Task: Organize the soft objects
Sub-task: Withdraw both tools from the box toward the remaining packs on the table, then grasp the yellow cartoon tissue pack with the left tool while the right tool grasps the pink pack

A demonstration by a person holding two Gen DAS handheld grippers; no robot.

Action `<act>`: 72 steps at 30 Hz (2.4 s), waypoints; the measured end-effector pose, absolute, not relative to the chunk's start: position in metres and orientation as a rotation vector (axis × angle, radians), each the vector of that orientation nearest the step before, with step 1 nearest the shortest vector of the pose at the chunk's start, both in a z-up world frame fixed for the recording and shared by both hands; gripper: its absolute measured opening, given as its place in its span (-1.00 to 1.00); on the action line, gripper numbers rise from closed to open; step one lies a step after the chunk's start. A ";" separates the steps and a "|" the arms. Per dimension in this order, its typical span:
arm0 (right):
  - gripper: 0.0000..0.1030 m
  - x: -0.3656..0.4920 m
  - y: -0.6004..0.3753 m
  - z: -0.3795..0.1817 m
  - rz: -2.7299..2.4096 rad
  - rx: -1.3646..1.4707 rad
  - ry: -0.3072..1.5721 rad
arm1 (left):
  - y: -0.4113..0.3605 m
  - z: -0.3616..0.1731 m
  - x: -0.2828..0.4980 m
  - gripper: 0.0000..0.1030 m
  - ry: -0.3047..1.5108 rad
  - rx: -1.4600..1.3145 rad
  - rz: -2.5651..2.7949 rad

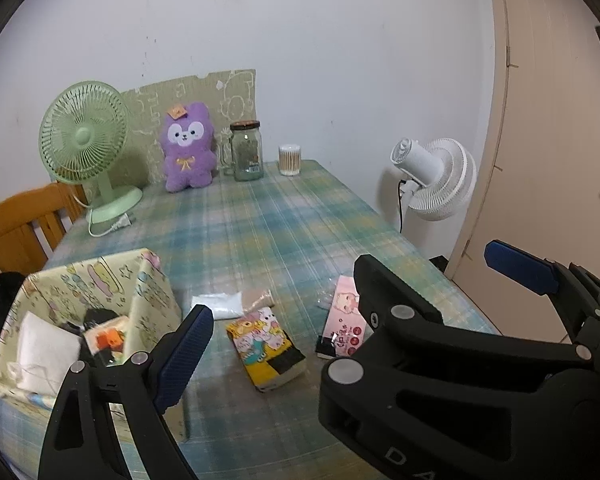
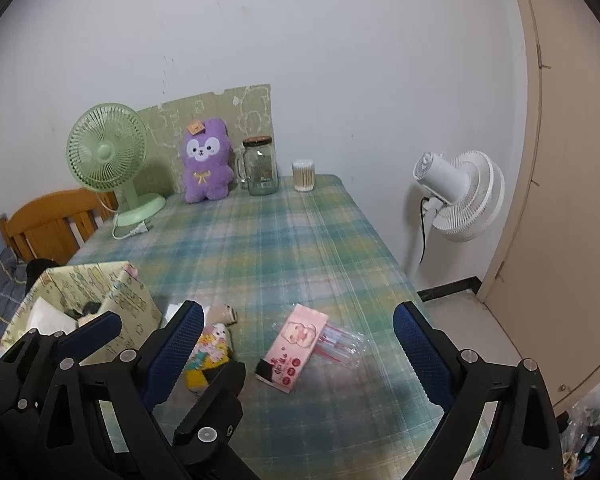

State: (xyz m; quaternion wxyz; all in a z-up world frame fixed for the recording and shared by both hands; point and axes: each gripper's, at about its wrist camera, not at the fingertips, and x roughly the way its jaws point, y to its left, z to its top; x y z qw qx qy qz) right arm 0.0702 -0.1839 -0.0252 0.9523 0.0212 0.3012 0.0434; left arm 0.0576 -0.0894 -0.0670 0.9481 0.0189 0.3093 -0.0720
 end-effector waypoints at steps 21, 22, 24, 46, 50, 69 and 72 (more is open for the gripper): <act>0.76 0.107 -0.194 -0.088 0.085 0.115 0.777 | -0.089 -0.123 0.096 0.79 0.774 0.050 -0.025; 0.75 0.109 -0.194 -0.089 0.088 0.116 0.781 | -0.088 -0.125 0.097 0.79 0.777 0.049 -0.020; 0.75 0.112 -0.193 -0.092 0.091 0.118 0.793 | -0.086 -0.129 0.100 0.79 0.795 0.031 -0.007; 0.51 0.146 -0.187 -0.126 0.112 0.156 0.916 | -0.082 -0.159 0.125 0.12 0.895 0.018 -0.015; 0.37 0.150 -0.184 -0.127 0.112 0.137 0.931 | -0.082 -0.159 0.128 0.12 0.899 0.037 -0.014; -0.32 0.152 -0.172 -0.131 0.152 0.097 0.945 | -0.080 -0.154 0.123 0.11 0.884 0.047 -0.066; -0.34 0.146 -0.173 -0.127 0.145 0.094 0.935 | -0.081 -0.150 0.119 0.11 0.875 0.043 -0.080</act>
